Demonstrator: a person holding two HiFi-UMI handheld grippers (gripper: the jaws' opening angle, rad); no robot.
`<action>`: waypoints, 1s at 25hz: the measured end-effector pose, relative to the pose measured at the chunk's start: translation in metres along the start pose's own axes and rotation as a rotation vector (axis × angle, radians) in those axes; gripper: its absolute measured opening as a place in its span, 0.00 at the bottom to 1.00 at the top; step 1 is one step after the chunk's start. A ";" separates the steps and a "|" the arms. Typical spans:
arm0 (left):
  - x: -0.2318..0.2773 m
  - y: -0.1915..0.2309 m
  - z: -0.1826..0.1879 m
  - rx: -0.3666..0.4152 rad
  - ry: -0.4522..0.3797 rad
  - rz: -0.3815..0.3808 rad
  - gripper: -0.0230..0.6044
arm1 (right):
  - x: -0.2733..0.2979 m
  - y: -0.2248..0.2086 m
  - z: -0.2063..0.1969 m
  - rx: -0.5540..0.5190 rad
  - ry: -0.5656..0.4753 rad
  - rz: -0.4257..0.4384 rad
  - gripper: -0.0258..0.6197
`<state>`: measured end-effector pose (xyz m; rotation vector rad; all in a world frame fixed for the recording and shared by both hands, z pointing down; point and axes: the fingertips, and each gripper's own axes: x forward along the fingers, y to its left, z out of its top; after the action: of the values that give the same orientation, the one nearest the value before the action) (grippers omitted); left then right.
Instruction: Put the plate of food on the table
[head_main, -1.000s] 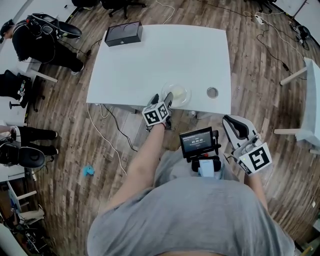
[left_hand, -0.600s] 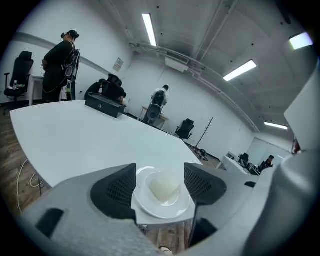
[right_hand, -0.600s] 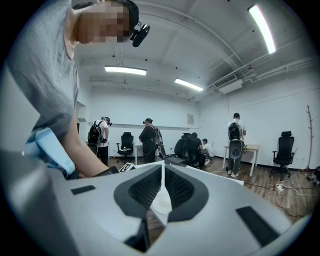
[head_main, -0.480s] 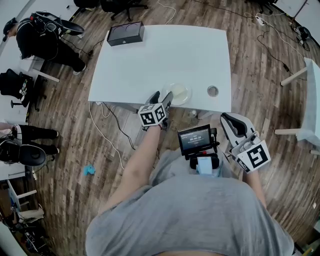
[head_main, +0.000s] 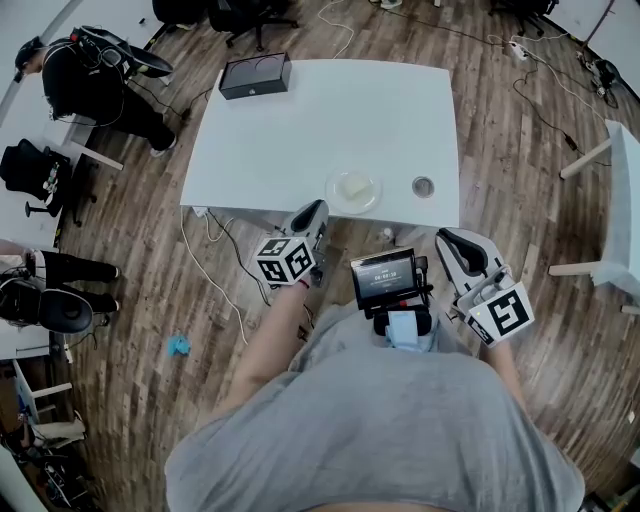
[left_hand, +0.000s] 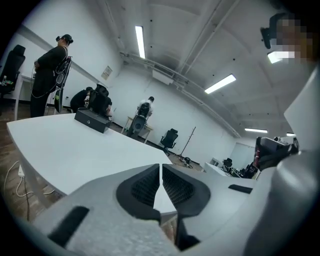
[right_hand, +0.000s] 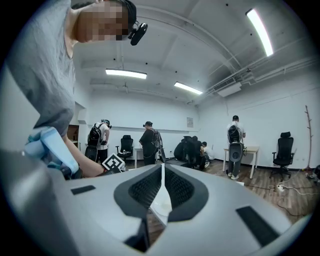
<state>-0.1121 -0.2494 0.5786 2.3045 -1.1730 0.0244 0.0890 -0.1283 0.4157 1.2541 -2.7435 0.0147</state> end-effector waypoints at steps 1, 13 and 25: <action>-0.004 -0.007 0.002 0.006 -0.008 -0.016 0.08 | -0.001 0.000 -0.001 0.000 -0.002 0.001 0.09; -0.060 -0.088 0.024 0.145 -0.101 -0.135 0.07 | -0.002 0.011 -0.003 0.006 -0.031 0.044 0.09; -0.079 -0.125 0.026 0.271 -0.136 -0.204 0.07 | -0.002 0.025 -0.005 -0.018 -0.037 0.082 0.09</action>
<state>-0.0724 -0.1444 0.4790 2.6923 -1.0470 -0.0527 0.0719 -0.1098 0.4216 1.1478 -2.8186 -0.0257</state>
